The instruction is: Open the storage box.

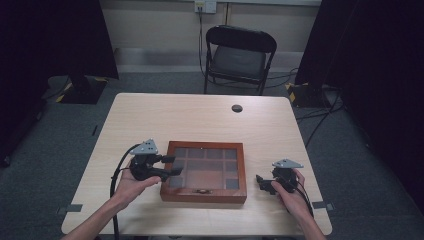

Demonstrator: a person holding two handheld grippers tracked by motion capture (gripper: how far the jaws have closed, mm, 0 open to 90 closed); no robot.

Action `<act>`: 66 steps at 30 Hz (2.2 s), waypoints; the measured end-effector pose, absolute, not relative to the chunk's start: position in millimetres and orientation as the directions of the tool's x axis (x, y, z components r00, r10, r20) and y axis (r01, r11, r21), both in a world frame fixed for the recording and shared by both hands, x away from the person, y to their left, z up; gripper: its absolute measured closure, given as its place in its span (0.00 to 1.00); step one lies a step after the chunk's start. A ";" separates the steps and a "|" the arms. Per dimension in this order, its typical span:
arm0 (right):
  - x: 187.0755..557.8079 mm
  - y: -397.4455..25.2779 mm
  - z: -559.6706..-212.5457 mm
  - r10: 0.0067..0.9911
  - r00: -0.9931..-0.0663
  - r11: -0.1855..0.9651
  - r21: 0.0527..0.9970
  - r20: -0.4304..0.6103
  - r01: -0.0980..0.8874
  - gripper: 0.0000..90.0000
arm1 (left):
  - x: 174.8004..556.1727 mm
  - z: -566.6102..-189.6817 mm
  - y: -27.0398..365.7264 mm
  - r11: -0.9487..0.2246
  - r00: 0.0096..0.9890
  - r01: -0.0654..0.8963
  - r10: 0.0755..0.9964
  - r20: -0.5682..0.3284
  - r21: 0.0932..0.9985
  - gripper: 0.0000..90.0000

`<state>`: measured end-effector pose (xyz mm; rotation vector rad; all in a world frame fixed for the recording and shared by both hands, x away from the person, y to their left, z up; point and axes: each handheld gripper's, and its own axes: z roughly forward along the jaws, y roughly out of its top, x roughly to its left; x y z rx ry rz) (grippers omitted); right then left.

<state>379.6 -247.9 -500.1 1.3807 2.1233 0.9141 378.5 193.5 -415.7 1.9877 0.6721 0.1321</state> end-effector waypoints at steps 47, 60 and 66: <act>380.4 -247.8 -500.2 0.915 -0.404 0.283 0.731 -0.012 0.621 0.12 | 364.2 -442.5 113.2 -0.549 0.943 0.325 0.251 -0.219 0.770 0.88; 380.7 -247.9 -500.2 0.913 -0.407 0.285 0.730 -0.010 0.621 0.12 | 358.9 -443.4 113.1 -0.541 0.943 0.316 0.272 -0.193 0.780 0.90; 380.7 -247.8 -500.1 0.914 -0.406 0.283 0.729 -0.008 0.623 0.12 | 359.5 -442.6 111.4 -0.543 0.939 0.329 0.273 -0.208 0.773 0.90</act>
